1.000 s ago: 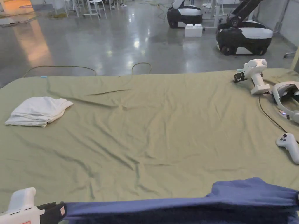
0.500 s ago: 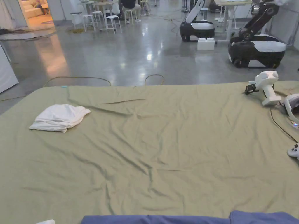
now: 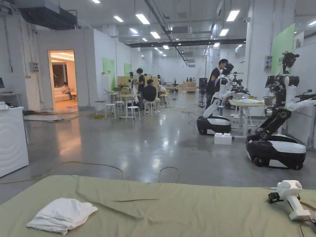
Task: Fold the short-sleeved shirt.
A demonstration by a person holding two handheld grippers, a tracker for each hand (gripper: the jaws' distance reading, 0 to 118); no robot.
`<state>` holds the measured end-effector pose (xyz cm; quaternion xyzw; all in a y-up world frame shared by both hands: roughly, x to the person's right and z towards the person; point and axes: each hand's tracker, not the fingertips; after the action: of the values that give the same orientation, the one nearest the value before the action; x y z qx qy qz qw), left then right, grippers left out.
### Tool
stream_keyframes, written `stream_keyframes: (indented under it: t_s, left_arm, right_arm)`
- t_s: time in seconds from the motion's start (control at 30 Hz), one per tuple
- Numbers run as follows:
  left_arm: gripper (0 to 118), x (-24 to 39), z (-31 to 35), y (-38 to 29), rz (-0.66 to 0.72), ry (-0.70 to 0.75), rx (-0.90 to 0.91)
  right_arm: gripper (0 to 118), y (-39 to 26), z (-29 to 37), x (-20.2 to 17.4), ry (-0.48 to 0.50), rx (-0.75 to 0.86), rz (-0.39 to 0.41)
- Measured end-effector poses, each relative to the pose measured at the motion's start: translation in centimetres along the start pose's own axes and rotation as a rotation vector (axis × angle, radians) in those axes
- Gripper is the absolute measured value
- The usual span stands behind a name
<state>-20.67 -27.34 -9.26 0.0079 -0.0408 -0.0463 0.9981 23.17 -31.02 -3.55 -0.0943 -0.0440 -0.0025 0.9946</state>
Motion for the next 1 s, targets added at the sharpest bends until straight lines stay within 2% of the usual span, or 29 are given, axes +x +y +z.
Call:
stream_keyframes:
  t_s: [0.03, 0.07, 0.17, 0.2, 0.23, 0.27, 0.3, 0.4, 0.6, 0.8, 0.87, 1.0]
  left_arm:
    - [84, 0.7, 1.0, 0.6, -0.033, 0.046, 0.050]
    - [73, 1.2, 1.9, 1.0, -0.063, 0.087, 0.096]
    - [52, 1.6, 3.3, 1.8, -0.097, 0.039, 0.122]
    - [9, 1.8, 3.7, 2.0, -0.096, 0.044, 0.123]
    - [0, 1.7, 4.1, 2.2, -0.096, 0.052, 0.133]
    - [0, 1.5, 4.4, 2.6, -0.084, -0.004, 0.117]
    - [0, 1.3, 4.3, 2.9, -0.072, -0.052, 0.089]
    - [0, 1.4, 4.2, 2.8, -0.074, -0.029, 0.084]
    - [0, 0.3, 3.2, 2.3, 0.060, -0.113, 0.043]
    - [1, -1.5, 0.5, -1.1, 0.109, -0.168, -0.182]
    - [20, -2.5, -1.2, -4.1, 0.168, -0.177, -0.255]
    - [87, -5.4, -5.8, -11.5, 0.431, -0.230, -0.546]
  right_arm:
    - [75, 1.1, 0.6, -0.8, 0.011, 0.050, 0.001]
    - [70, 1.9, 1.2, -1.3, 0.018, 0.092, 0.005]
    - [59, 3.4, 2.6, -2.4, 0.043, 0.167, 0.023]
    - [30, 3.8, 3.0, -2.8, 0.047, 0.180, 0.034]
    - [2, 4.0, 3.3, -3.3, 0.041, 0.199, 0.053]
    - [0, 4.0, 3.8, -3.6, 0.023, 0.238, 0.078]
    - [0, 4.1, 4.0, -3.9, 0.051, 0.230, 0.093]
    - [0, 4.1, 4.1, -4.9, 0.036, 0.229, 0.129]
    - [0, 4.0, 4.2, -5.0, 0.064, 0.213, 0.120]
    - [0, 2.8, 4.1, -4.4, 0.064, 0.163, 0.100]
    - [0, 2.2, 3.9, -4.1, 0.062, 0.128, 0.082]
    - [0, 1.0, 3.6, -3.5, 0.082, 0.064, 0.032]
